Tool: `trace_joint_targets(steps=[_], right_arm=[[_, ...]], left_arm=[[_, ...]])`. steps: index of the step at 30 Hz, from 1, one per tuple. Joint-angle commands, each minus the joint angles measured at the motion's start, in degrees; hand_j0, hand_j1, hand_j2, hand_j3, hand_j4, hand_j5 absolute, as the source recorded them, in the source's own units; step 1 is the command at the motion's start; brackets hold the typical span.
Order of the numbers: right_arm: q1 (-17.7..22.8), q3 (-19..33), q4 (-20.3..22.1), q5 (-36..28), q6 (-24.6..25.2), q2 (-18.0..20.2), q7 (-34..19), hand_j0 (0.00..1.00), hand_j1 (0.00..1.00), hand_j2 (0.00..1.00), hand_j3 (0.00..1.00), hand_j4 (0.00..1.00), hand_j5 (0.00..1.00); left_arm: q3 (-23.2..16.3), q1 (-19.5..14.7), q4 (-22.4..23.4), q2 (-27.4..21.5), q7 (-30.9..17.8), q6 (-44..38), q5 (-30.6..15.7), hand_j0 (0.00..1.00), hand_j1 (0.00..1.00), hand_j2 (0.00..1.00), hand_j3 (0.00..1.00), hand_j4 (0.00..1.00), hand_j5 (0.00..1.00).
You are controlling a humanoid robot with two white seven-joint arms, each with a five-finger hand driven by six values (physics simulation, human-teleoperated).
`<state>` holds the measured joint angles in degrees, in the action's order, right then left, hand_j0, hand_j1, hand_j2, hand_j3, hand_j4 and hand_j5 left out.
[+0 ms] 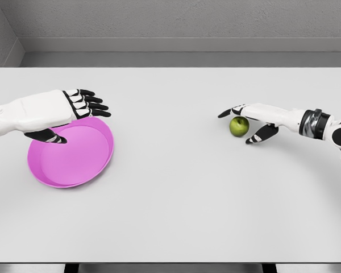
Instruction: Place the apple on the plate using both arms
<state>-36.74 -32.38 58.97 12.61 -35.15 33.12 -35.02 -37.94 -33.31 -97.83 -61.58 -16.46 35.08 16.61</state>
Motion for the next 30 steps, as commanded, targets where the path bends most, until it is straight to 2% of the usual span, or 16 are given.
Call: trace_joint_targets(steps=[1, 5, 9, 13, 14, 15, 18, 19, 26, 28, 30], right_arm=[[0.00, 0.03, 0.00, -0.30, 0.15, 0.02, 0.02, 0.81, 0.81, 0.81, 0.81, 0.81, 0.81], [0.00, 0.03, 0.00, -0.21, 0.15, 0.02, 0.02, 0.80, 0.80, 0.80, 0.80, 0.80, 0.80], [0.00, 0.03, 0.00, 0.05, 0.15, -0.07, 0.02, 0.72, 0.72, 0.72, 0.72, 0.72, 0.72], [0.00, 0.03, 0.09, 0.23, 0.15, -0.42, 0.02, 0.69, 0.69, 0.69, 0.69, 0.69, 0.69], [0.00, 0.03, 0.09, 0.23, 0.15, -0.42, 0.02, 0.66, 0.66, 0.66, 0.66, 0.66, 0.66], [0.00, 0.03, 0.09, 0.23, 0.15, -0.42, 0.02, 0.55, 0.55, 0.55, 0.55, 0.55, 0.55], [0.00, 0.03, 0.09, 0.23, 0.15, -0.42, 0.02, 0.54, 0.54, 0.54, 0.54, 0.54, 0.54], [0.00, 0.03, 0.09, 0.23, 0.15, -0.51, 0.02, 0.47, 0.47, 0.47, 0.47, 0.47, 0.47], [-0.09, 0.12, 0.35, 0.14, 0.15, -0.51, 0.02, 0.45, 0.45, 0.45, 0.45, 0.45, 0.45], [-0.18, 0.21, 0.35, 0.05, 0.15, -0.51, 0.02, 0.40, 0.40, 0.40, 0.40, 0.40, 0.40], [-0.18, 0.30, 0.44, -0.04, 0.15, -0.51, 0.02, 0.40, 0.40, 0.40, 0.40, 0.40, 0.40]], left_arm=[[0.06, 0.00, 0.01, -0.03, 0.03, -0.08, -0.27, 1.00, 1.00, 1.00, 1.00, 1.00, 1.00], [0.06, 0.00, 0.01, -0.03, 0.03, -0.08, -0.27, 1.00, 1.00, 1.00, 1.00, 1.00, 1.00], [0.06, 0.00, 0.01, -0.03, 0.03, -0.08, -0.18, 1.00, 1.00, 1.00, 1.00, 1.00, 1.00], [-0.03, 0.00, 0.01, -0.03, 0.03, -0.08, -0.18, 1.00, 1.00, 1.00, 1.00, 1.00, 1.00], [0.06, 0.00, 0.01, -0.03, 0.03, -0.08, -0.18, 1.00, 1.00, 1.00, 1.00, 1.00, 1.00], [0.06, 0.00, 0.01, -0.03, 0.03, -0.08, -0.18, 1.00, 1.00, 1.00, 1.00, 1.00, 1.00], [0.06, 0.00, 0.01, -0.03, 0.03, -0.08, -0.18, 1.00, 1.00, 1.00, 1.00, 1.00, 1.00], [-0.03, 0.00, 0.01, -0.03, 0.03, -0.08, -0.18, 1.00, 1.00, 1.00, 1.00, 1.00, 1.00], [-0.03, 0.00, -0.08, -0.03, 0.03, -0.08, -0.18, 1.00, 1.00, 1.00, 1.00, 1.00, 1.00], [-0.03, 0.00, -0.08, -0.03, 0.03, -0.08, -0.18, 1.00, 1.00, 1.00, 1.00, 1.00, 1.00], [0.06, 0.00, -0.08, -0.03, 0.03, -0.08, -0.18, 1.00, 1.00, 1.00, 1.00, 1.00, 1.00]])
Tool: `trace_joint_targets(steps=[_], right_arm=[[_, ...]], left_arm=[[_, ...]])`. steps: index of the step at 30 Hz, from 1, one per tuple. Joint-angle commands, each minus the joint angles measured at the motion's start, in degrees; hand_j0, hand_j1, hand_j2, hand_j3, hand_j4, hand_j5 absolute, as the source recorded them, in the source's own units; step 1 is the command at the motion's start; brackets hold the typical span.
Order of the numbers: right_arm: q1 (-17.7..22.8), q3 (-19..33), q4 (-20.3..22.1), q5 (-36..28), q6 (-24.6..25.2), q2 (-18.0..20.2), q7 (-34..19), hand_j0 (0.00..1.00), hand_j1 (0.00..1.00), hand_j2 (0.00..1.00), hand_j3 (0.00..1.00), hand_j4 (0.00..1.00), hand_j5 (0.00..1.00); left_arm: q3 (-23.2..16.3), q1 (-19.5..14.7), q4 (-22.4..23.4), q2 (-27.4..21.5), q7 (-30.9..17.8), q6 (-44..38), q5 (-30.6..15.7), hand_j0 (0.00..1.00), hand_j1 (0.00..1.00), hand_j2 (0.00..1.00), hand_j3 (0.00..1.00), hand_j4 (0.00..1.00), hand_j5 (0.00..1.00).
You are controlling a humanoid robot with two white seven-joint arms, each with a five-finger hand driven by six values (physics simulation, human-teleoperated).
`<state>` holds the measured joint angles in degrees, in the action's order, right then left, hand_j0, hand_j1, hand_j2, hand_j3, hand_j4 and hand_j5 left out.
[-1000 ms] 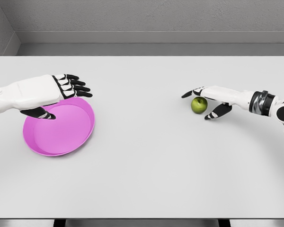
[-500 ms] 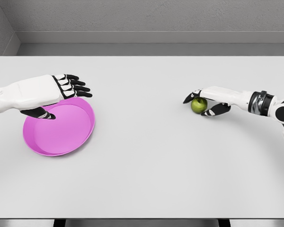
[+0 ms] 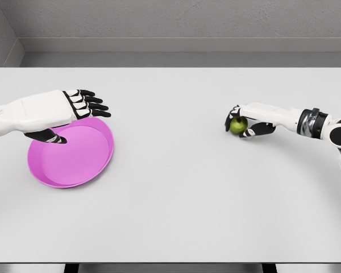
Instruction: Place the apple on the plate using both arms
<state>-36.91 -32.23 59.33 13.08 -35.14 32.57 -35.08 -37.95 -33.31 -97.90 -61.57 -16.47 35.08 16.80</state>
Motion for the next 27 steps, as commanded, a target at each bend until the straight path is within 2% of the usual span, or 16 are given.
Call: trace_joint_targets(steps=[1, 3, 4, 6, 11, 16, 17, 20, 22, 23, 24, 27], right_arm=[[0.00, 0.15, 0.26, -0.69, 0.14, 0.04, 0.08, 0.40, 0.40, 0.40, 0.40, 0.40, 0.40], [0.00, 0.15, 2.19, -0.86, 0.14, 0.04, 0.08, 0.40, 0.40, 0.40, 0.40, 0.40, 0.40], [0.17, -0.20, 5.09, -0.86, 0.14, -0.31, 0.08, 0.40, 0.40, 0.40, 0.40, 0.40, 0.40], [0.18, -4.51, 10.01, -0.86, 0.14, -0.66, 0.08, 0.40, 0.40, 0.40, 0.40, 0.40, 0.40], [0.00, -10.22, 11.33, -0.34, 0.14, -3.56, 0.08, 0.40, 0.40, 0.40, 0.40, 0.40, 0.40], [0.00, -12.68, 13.70, -0.34, 0.14, -5.94, 0.08, 0.40, 0.40, 0.40, 0.40, 0.40, 0.40], [0.00, -13.12, 15.20, -0.34, 0.14, -6.29, 0.08, 0.40, 0.40, 0.40, 0.40, 0.40, 0.40], [0.26, -13.56, 18.19, -0.34, 0.14, -6.29, 0.08, 0.40, 0.40, 0.40, 0.40, 0.40, 0.40], [0.35, -13.48, 18.63, -0.42, 0.14, -6.11, 0.08, 0.40, 0.40, 0.40, 0.40, 0.40, 0.40], [0.44, -13.30, 18.98, -0.42, 0.14, -6.03, 0.08, 0.58, 0.58, 0.58, 0.58, 0.58, 0.58], [0.44, -13.13, 19.07, -0.51, 0.14, -6.03, 0.08, 1.00, 1.00, 1.00, 1.00, 1.00, 1.00], [0.70, -12.86, 18.98, -0.51, 0.14, -5.85, 0.08, 1.00, 1.00, 1.00, 1.00, 1.00, 1.00]], left_arm=[[0.07, 0.00, -0.01, -0.13, 0.03, -0.08, -0.36, 1.00, 1.00, 1.00, 1.00, 1.00, 1.00], [0.07, 0.00, -0.01, -0.13, 0.03, -0.08, -0.36, 1.00, 1.00, 1.00, 1.00, 1.00, 1.00], [0.07, 0.00, 0.08, -0.13, 0.03, -0.08, -0.36, 1.00, 1.00, 1.00, 1.00, 1.00, 1.00], [0.07, 0.00, -0.01, -0.13, 0.03, -0.08, -0.36, 1.00, 1.00, 1.00, 1.00, 1.00, 1.00], [0.07, 0.00, 0.08, -0.13, 0.03, -0.08, -0.36, 1.00, 1.00, 1.00, 1.00, 1.00, 1.00], [0.07, 0.00, -0.01, -0.13, 0.03, -0.08, -0.36, 1.00, 1.00, 1.00, 1.00, 1.00, 1.00], [0.07, 0.00, -0.01, -0.13, 0.03, -0.08, -0.36, 1.00, 1.00, 1.00, 1.00, 1.00, 1.00], [0.07, 0.00, -0.01, -0.13, 0.03, -0.08, -0.36, 1.00, 1.00, 1.00, 1.00, 1.00, 1.00], [0.06, 0.00, -0.01, -0.13, 0.03, -0.08, -0.36, 1.00, 1.00, 1.00, 1.00, 1.00, 1.00], [0.07, 0.00, -0.01, -0.13, 0.03, -0.08, -0.36, 1.00, 1.00, 1.00, 1.00, 1.00, 1.00], [0.07, 0.00, -0.01, -0.13, 0.03, -0.08, -0.36, 1.00, 1.00, 1.00, 1.00, 1.00, 1.00], [0.07, 0.00, -0.01, -0.13, 0.03, -0.08, -0.36, 1.00, 1.00, 1.00, 1.00, 1.00, 1.00]])
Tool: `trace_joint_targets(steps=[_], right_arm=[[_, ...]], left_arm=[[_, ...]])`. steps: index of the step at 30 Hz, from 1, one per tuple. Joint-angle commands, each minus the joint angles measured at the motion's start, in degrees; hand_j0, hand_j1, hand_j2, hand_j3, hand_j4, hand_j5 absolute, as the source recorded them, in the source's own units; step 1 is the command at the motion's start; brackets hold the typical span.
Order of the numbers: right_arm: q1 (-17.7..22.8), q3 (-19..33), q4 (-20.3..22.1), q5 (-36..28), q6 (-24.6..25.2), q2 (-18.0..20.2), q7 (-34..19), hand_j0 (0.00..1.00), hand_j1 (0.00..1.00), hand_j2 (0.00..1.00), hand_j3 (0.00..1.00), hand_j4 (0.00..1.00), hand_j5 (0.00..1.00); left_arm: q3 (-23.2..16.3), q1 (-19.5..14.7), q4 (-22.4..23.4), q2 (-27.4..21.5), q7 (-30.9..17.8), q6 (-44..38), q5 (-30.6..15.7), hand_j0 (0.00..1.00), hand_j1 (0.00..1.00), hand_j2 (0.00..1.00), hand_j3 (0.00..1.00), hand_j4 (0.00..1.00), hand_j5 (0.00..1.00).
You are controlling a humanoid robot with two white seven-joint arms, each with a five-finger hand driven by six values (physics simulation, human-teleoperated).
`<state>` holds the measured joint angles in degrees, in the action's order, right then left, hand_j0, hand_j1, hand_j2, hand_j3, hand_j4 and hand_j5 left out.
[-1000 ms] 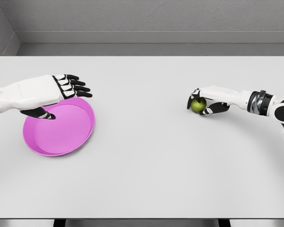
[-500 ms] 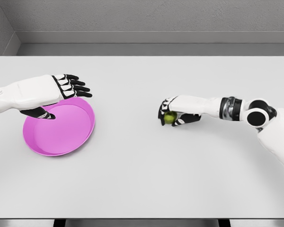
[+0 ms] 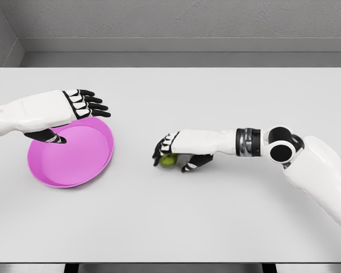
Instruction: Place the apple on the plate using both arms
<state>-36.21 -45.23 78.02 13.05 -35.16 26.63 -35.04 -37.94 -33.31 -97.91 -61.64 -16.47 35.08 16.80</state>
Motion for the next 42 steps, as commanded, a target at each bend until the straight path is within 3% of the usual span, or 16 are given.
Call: trace_joint_targets(steps=[1, 5, 7, 8, 11, 15, 17, 19, 20, 21, 23, 24, 25, 29, 34, 42], right_arm=[[0.00, 0.40, 0.29, -0.48, 0.16, 0.08, 0.04, 1.00, 1.00, 1.00, 1.00, 1.00, 1.00], [1.76, 5.85, -0.15, -1.01, 0.16, 0.43, 0.04, 1.00, 1.00, 1.00, 1.00, 1.00, 1.00], [2.98, 11.98, -0.85, -2.14, 0.16, 1.75, 0.04, 1.00, 1.00, 1.00, 1.00, 1.00, 1.00], [3.87, 18.23, -1.82, -5.31, 0.16, 2.98, 0.04, 1.00, 1.00, 1.00, 1.00, 1.00, 1.00], [5.71, 28.96, -4.02, -12.08, 0.16, 6.68, 0.04, 1.00, 1.00, 1.00, 1.00, 1.00, 1.00], [10.28, 42.93, -4.20, -12.26, 0.16, 5.45, 0.04, 1.00, 1.00, 1.00, 1.00, 1.00, 1.00], [10.28, 43.03, -3.93, -11.99, 0.16, 5.18, 0.04, 1.00, 1.00, 1.00, 1.00, 1.00, 1.00], [10.02, 43.03, -3.84, -11.82, 0.16, 5.53, 0.04, 1.00, 1.00, 1.00, 1.00, 1.00, 1.00], [10.02, 42.94, -3.84, -11.73, 0.16, 5.62, 0.04, 1.00, 1.00, 1.00, 1.00, 1.00, 1.00], [9.84, 42.94, -3.84, -11.64, 0.16, 5.71, 0.04, 1.00, 1.00, 1.00, 1.00, 1.00, 1.00], [10.02, 42.94, -3.84, -11.55, 0.16, 6.41, 0.04, 1.00, 1.00, 1.00, 1.00, 1.00, 1.00], [10.19, 42.94, -3.76, -11.55, 0.16, 6.76, 0.04, 1.00, 1.00, 1.00, 1.00, 1.00, 1.00], [10.11, 42.94, -3.76, -11.55, 0.16, 7.29, 0.04, 1.00, 1.00, 1.00, 1.00, 1.00, 1.00], [9.76, 42.76, -3.58, -11.47, 0.16, 9.93, 0.04, 1.00, 1.00, 1.00, 1.00, 1.00, 1.00], [9.32, 40.31, -3.67, -10.15, 0.16, 9.84, 0.04, 1.00, 1.00, 1.00, 1.00, 1.00, 1.00], [9.14, 39.25, -3.76, -9.97, 0.16, 9.75, 0.04, 1.00, 1.00, 1.00, 1.00, 1.00, 1.00]], left_arm=[[0.06, 0.00, 0.00, -0.06, 0.03, -0.08, -0.36, 1.00, 1.00, 1.00, 1.00, 1.00, 1.00], [0.06, 0.00, 0.00, -0.06, -0.41, -0.08, -0.36, 1.00, 1.00, 1.00, 1.00, 1.00, 1.00], [0.06, 0.00, 0.00, 0.03, -0.41, -0.08, -0.36, 1.00, 1.00, 1.00, 1.00, 1.00, 1.00], [-0.02, 0.09, 0.00, 0.03, -0.50, -0.08, -0.36, 1.00, 1.00, 1.00, 1.00, 1.00, 1.00], [0.24, -0.09, 0.27, -0.23, -0.67, -0.08, -0.27, 1.00, 1.00, 1.00, 1.00, 1.00, 1.00], [1.64, 0.26, -0.09, -0.50, -0.67, -0.08, -0.36, 1.00, 1.00, 1.00, 1.00, 1.00, 1.00], [1.21, 0.62, -0.26, 2.39, -3.39, -0.08, -0.36, 1.00, 1.00, 1.00, 1.00, 1.00, 1.00], [-1.60, -2.72, -0.44, 6.35, -4.19, -0.08, -0.71, 1.00, 1.00, 1.00, 1.00, 1.00, 1.00], [-9.85, -7.64, -0.61, 7.67, -4.01, -0.08, -0.80, 1.00, 1.00, 1.00, 1.00, 1.00, 1.00], [-15.13, -11.59, -0.96, 9.08, -4.27, -0.08, -0.63, 1.00, 1.00, 1.00, 1.00, 1.00, 1.00], [-20.75, -17.66, 1.66, 10.66, -4.19, -0.08, -0.27, 1.00, 1.00, 1.00, 1.00, 1.00, 1.00], [-23.31, -18.72, 3.51, 11.28, -4.01, -0.08, -0.19, 1.00, 1.00, 1.00, 1.00, 1.00, 1.00], [-24.28, -19.86, 6.24, 14.26, -4.45, -0.08, 0.43, 1.00, 1.00, 1.00, 1.00, 1.00, 1.00], [-25.86, -20.48, 5.19, 23.67, -10.52, -0.08, 2.98, 1.00, 1.00, 1.00, 1.00, 1.00, 1.00], [-26.04, -20.48, 4.92, 26.04, -9.99, -0.08, 2.71, 1.00, 1.00, 1.00, 1.00, 1.00, 1.00], [-26.13, -20.48, 8.87, 26.13, -11.57, -0.08, 8.51, 1.00, 1.00, 1.00, 1.00, 1.00, 1.00]])
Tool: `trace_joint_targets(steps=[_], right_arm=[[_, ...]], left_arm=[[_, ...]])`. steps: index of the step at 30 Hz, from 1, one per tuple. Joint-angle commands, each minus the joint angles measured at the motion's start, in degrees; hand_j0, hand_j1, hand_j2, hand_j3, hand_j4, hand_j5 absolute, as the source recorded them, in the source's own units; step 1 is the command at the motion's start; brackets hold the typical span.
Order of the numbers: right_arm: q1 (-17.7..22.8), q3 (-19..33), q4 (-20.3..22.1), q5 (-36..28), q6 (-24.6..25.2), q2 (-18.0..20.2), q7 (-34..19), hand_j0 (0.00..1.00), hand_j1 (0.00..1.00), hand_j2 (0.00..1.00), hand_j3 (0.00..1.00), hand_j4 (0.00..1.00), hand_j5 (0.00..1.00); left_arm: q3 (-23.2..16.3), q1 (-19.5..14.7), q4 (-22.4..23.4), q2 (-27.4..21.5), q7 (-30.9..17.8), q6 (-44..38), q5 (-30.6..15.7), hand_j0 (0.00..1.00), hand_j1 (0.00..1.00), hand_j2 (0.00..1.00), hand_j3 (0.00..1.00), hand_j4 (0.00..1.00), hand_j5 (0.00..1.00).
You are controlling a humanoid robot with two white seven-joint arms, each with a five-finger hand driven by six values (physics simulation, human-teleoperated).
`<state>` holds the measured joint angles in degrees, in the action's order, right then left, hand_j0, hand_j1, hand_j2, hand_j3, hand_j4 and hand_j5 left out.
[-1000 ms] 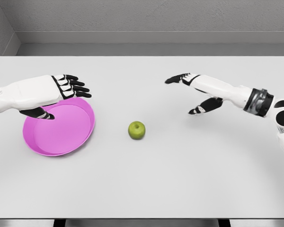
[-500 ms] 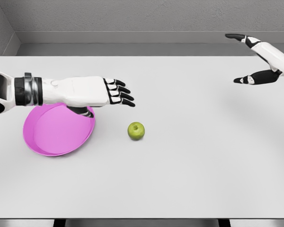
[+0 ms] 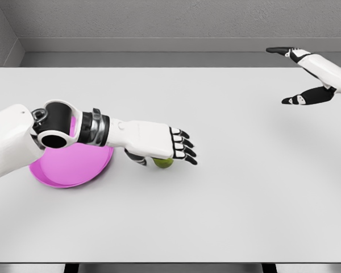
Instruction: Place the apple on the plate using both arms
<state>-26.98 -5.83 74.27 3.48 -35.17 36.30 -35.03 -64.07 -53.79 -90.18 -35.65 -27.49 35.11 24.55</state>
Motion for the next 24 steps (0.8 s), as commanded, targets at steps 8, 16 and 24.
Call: trace_joint_targets(steps=[8, 16, 24], right_arm=[[0.09, -0.15, 0.09, -0.40, 0.17, 0.35, 0.03, 1.00, 1.00, 1.00, 1.00, 1.00, 1.00], [0.00, -0.15, 0.09, -0.40, 0.17, 0.35, 0.03, 1.00, 1.00, 1.00, 1.00, 1.00, 1.00], [0.18, -0.15, 0.17, -0.40, 0.17, 0.35, 0.03, 1.00, 1.00, 1.00, 1.00, 1.00, 1.00]], left_arm=[[-0.26, 0.00, 7.74, 4.10, -0.55, -0.11, 0.76, 1.00, 1.00, 1.00, 1.00, 1.00, 1.00], [-0.53, 0.00, 11.78, 5.94, -0.55, -0.11, 2.17, 0.97, 0.97, 0.97, 0.97, 0.97, 0.97], [-2.64, 0.00, 11.52, 5.50, -0.55, -0.11, 2.43, 0.91, 0.91, 0.91, 0.91, 0.91, 0.91]])
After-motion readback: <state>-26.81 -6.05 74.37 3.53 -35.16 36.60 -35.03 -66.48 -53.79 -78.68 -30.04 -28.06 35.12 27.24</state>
